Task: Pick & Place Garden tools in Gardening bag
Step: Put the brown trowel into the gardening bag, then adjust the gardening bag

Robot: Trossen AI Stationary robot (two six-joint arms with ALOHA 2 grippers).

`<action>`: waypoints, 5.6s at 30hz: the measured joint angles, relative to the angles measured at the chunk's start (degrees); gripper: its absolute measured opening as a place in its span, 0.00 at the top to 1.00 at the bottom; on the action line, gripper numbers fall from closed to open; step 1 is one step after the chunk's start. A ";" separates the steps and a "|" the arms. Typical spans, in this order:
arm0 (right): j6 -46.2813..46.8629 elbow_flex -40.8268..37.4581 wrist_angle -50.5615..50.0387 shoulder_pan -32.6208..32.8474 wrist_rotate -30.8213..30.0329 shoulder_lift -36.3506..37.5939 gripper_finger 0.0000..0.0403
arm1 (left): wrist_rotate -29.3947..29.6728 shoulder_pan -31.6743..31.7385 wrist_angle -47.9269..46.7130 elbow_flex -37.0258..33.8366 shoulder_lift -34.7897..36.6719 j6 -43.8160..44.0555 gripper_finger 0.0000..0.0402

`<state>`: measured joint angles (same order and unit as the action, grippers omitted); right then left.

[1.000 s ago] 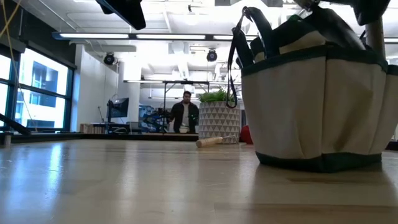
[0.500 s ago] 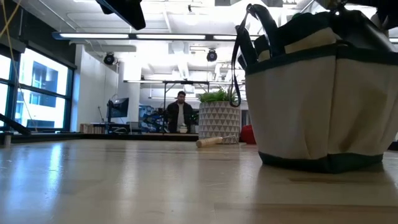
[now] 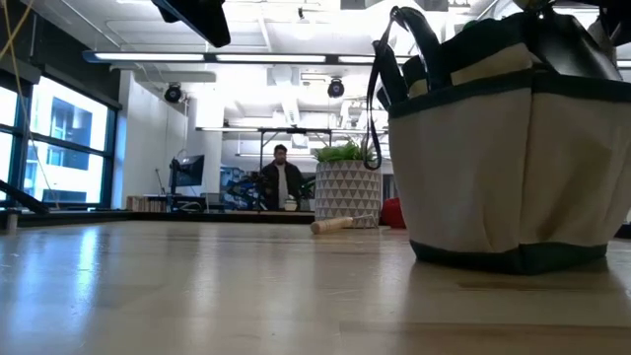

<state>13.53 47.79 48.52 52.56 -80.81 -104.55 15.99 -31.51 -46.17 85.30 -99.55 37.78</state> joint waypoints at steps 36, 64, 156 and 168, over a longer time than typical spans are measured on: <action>0.25 0.00 0.11 5.34 -8.73 0.00 0.64 | -0.11 0.00 0.00 0.00 0.00 0.02 0.51; 6.97 -0.02 -2.35 8.70 -2.97 0.10 0.69 | -0.46 0.00 0.02 0.00 0.00 0.04 0.51; 50.30 17.75 -61.95 11.16 24.20 2.99 0.99 | 22.53 11.32 -7.95 0.02 -4.79 -14.29 0.99; 67.81 17.73 -74.66 6.71 34.87 -1.69 0.99 | 14.75 24.06 8.81 0.13 -12.32 -25.02 1.00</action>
<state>81.34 65.52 -26.14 59.27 -45.95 -106.25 30.74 -7.44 -37.37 85.43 -111.87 12.76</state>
